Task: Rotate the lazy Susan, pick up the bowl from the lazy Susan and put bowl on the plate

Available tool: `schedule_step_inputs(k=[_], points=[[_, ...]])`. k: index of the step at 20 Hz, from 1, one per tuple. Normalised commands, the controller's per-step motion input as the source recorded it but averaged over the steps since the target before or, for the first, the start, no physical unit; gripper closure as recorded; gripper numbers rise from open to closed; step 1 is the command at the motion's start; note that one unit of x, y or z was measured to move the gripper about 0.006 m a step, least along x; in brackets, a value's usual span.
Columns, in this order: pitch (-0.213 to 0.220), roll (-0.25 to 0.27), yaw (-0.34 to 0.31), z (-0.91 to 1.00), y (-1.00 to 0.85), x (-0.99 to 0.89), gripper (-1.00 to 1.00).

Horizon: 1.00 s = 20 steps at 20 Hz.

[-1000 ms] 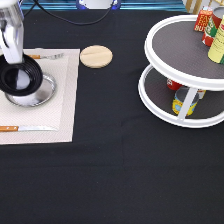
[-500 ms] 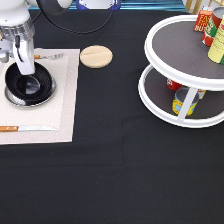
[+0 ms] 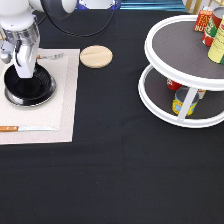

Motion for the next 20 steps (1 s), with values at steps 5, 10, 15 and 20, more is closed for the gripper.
schedule_step_inputs(k=[5,10,15,20], points=[[0.15,-0.128,0.0,0.56,0.13,0.31,-1.0],[0.144,-0.097,0.006,0.93,0.13,0.29,-1.0],[0.109,-0.027,0.017,0.61,0.03,0.16,-1.0],[0.017,0.0,0.0,0.0,0.0,0.01,-1.0]])
